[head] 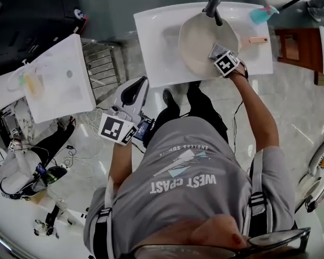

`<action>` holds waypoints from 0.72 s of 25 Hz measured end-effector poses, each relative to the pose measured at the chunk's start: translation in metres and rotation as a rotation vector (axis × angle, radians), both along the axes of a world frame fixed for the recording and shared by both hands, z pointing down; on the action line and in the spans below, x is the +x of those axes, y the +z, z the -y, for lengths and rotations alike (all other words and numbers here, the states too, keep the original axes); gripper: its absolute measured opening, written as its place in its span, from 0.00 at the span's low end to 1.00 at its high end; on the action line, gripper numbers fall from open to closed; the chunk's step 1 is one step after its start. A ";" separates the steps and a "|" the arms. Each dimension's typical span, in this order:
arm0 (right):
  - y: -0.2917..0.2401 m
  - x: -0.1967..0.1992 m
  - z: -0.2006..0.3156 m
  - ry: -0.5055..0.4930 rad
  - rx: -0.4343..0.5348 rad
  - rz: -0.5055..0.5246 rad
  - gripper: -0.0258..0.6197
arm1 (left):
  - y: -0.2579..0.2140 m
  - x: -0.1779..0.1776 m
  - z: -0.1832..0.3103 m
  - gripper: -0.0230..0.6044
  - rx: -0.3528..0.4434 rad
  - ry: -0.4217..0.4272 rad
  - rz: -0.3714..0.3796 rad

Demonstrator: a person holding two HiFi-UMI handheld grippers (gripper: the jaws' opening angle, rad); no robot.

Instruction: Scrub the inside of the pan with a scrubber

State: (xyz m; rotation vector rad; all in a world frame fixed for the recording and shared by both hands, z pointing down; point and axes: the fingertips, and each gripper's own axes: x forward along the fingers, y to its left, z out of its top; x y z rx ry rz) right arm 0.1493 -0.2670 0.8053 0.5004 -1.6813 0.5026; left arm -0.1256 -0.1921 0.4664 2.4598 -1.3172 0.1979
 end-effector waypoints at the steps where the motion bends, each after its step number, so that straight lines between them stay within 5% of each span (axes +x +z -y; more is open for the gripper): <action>1: -0.001 -0.013 -0.016 -0.044 -0.027 0.008 0.05 | 0.000 0.002 0.002 0.04 0.001 0.006 -0.001; 6: -0.010 -0.089 -0.032 -0.147 -0.020 0.130 0.05 | 0.000 0.008 0.008 0.04 -0.003 0.017 -0.001; 11: -0.009 -0.135 0.033 -0.005 0.074 0.257 0.05 | 0.006 0.001 0.005 0.04 -0.022 -0.004 0.016; 15: -0.006 -0.132 0.098 0.085 0.202 0.256 0.06 | 0.008 -0.005 -0.001 0.04 -0.027 -0.026 0.024; 18: 0.003 -0.098 0.121 0.112 0.252 0.162 0.05 | 0.007 -0.009 -0.006 0.04 -0.023 -0.039 0.026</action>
